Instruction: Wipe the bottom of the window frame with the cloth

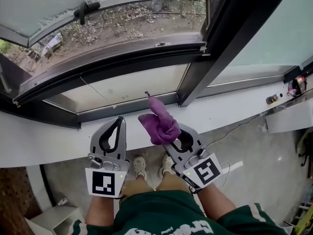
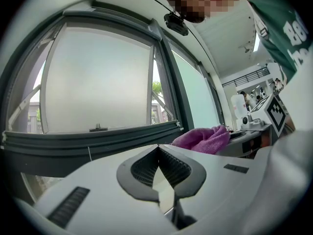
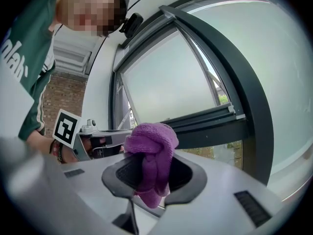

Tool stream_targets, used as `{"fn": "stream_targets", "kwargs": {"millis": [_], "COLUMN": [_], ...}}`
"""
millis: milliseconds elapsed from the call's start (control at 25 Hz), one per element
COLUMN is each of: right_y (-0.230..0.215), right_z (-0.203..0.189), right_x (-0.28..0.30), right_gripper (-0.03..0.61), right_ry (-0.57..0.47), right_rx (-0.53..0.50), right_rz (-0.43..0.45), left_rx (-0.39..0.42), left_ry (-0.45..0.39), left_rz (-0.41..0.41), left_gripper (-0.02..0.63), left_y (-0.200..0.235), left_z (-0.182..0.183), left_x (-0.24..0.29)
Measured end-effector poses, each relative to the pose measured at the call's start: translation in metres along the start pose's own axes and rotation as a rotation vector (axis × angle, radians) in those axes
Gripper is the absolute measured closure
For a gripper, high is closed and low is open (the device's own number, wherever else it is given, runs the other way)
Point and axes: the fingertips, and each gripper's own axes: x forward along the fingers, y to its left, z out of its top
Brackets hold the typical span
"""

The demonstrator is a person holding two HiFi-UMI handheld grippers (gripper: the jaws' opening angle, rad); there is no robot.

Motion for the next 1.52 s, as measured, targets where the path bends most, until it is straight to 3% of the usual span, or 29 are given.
{"fn": "stream_targets", "kwargs": {"millis": [280,360,520,680,960,1160,1520], "right_y": [-0.017,-0.014,0.011,0.060,0.169,0.222,0.269], "right_z": [-0.049,-0.049,-0.063,-0.099,-0.229,-0.308,-0.435], "right_x": [-0.004,-0.001,0.015,0.063,0.203,0.298,0.399], "right_gripper": [0.462,0.462,0.462,0.463,0.462,0.462,0.463], "right_ry": [0.049,0.011,0.026,0.047,0.132,0.159,0.233], "right_rx": [0.107,0.114,0.107,0.111,0.119,0.175,0.187], "right_rz": [0.038,0.039,0.045,0.055,0.062,0.100,0.207], "left_rx": [0.044,0.042,0.015,0.054,0.019,-0.027,-0.085], "left_ry": [0.018,0.027,0.017,-0.014,0.039,0.080,0.116], "left_rz": [0.004,-0.005,-0.026,-0.076,-0.054,0.032,0.151], "left_gripper": [0.604,0.604,0.604,0.604,0.604,0.604,0.604], "left_y": [-0.015,-0.015,0.002,0.044,0.175,0.258,0.326], "left_z": [-0.024,-0.033,-0.046,-0.074,-0.213,-0.299,-0.421], "left_x": [0.023,0.024,0.015,-0.008,-0.069,-0.103,-0.129]}}
